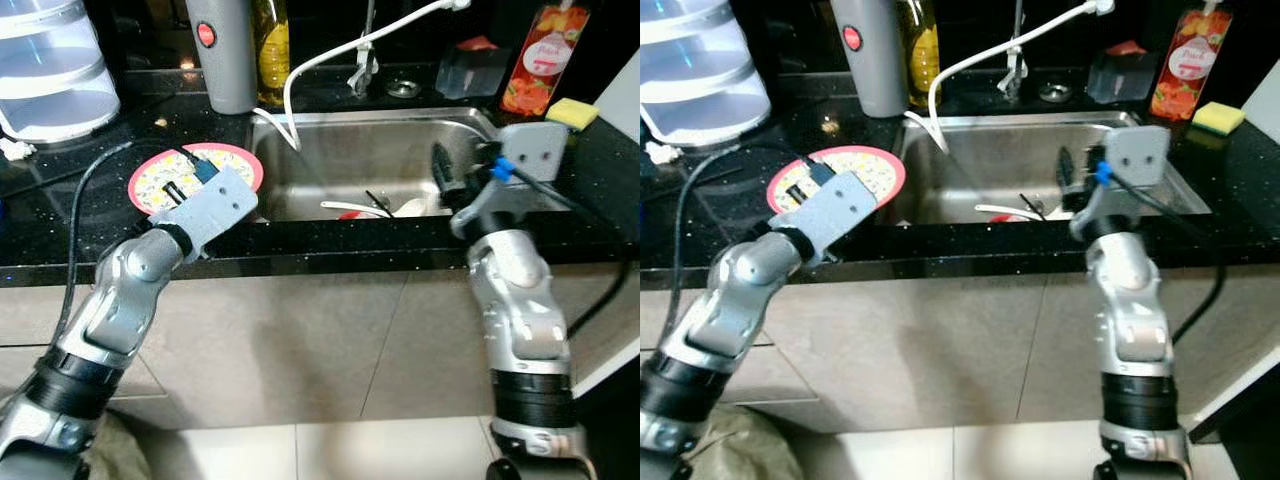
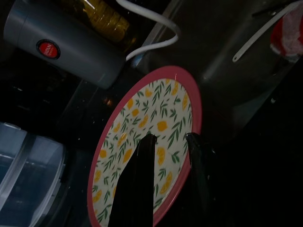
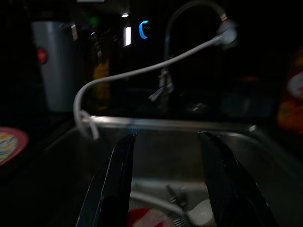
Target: Kitchen organization
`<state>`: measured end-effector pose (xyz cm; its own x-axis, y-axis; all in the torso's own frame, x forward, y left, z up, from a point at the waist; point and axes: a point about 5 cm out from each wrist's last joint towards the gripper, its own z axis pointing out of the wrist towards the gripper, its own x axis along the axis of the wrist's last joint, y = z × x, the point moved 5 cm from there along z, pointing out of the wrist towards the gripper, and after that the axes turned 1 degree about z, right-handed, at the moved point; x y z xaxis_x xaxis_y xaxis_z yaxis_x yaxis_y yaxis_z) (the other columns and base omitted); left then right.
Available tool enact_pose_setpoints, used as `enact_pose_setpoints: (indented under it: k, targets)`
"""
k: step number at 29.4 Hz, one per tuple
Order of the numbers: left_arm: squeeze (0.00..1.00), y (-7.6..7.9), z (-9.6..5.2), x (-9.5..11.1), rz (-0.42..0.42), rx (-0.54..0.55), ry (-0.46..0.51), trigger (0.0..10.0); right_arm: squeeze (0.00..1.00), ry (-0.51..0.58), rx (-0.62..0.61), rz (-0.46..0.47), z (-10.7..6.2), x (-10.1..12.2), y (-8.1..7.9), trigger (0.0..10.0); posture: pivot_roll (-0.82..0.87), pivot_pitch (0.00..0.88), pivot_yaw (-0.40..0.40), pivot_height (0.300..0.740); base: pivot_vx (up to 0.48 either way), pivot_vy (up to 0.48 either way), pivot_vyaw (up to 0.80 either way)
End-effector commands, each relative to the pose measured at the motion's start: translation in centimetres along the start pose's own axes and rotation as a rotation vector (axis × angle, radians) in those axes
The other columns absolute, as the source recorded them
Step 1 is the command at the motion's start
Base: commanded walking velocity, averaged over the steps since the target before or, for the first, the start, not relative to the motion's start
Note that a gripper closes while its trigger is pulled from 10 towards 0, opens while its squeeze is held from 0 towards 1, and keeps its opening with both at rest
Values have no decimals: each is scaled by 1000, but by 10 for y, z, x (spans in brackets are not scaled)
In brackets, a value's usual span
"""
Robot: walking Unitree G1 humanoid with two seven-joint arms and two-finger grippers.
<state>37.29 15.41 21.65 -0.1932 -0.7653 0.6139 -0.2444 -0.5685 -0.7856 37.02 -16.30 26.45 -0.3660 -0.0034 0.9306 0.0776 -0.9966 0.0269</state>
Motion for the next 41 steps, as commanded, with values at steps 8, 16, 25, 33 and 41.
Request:
enact_pose_setpoints:
  k: [8,16,25,33,41]
  targets:
    - [0,9,-5,-22,136,-44,-98,10000,0,-6,46,38,4,-9,-18,10000,118,0,-2,740,0,0,0]
    - [0,-1,4,-26,140,-9,-138,10000,0,11,34,44,3,-7,-18,10000,106,0,-1,740,0,0,0]
    - [0,-16,14,-15,78,82,-100,10000,0,29,38,40,11,-4,-22,10000,102,0,13,740,0,0,0]
    - [0,-22,13,-21,68,106,-129,10000,0,22,22,37,6,-8,-18,10000,111,0,-3,740,0,0,0]
    - [0,-25,5,-40,200,-55,-191,10000,0,34,25,54,10,-6,-23,10000,128,0,3,740,0,0,0]
